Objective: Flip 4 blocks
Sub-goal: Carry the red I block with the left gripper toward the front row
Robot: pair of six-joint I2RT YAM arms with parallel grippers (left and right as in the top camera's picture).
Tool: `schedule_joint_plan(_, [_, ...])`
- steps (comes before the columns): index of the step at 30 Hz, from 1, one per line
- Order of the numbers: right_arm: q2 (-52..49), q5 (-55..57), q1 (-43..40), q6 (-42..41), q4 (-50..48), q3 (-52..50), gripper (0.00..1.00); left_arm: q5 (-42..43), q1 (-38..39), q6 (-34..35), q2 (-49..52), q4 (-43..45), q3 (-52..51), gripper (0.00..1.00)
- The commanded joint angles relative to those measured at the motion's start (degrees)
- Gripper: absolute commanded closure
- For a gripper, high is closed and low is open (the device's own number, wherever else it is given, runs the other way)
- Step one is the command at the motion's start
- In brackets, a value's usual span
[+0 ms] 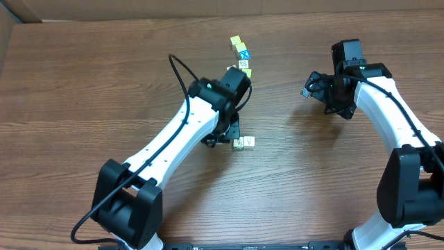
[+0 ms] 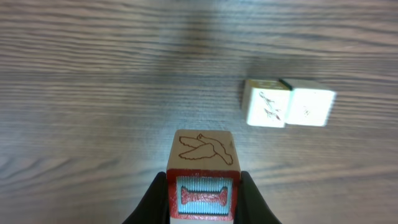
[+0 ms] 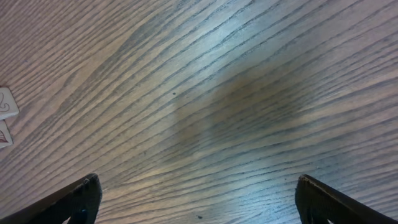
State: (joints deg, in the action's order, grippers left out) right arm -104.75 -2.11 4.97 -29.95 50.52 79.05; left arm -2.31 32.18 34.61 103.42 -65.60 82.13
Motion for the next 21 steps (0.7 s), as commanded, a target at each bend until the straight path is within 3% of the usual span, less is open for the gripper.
schedule_joint_plan(1, [0.17, 0.55, -0.13, 0.22, -0.31, 0.63, 0.0, 0.42, -0.02, 1.2, 1.16, 3.34, -3.74, 0.91])
schedule_joint_plan(18, [0.17, 0.57, -0.13, 0.22, -0.31, 0.63, 0.0, 0.39, 0.02, 1.2, 1.25, 15.13, -12.24, 0.79])
schedule_joint_plan(19, [0.17, 0.57, -0.13, 0.22, -0.31, 0.63, 0.0, 0.44, -0.02, 1.2, 1.25, 15.39, -12.22, 0.76])
schedule_joint_plan(21, [0.17, 0.57, -0.13, 0.22, -0.31, 0.63, 0.0, 1.18, -0.02, 1.2, 1.18, 15.58, -12.04, 0.5])
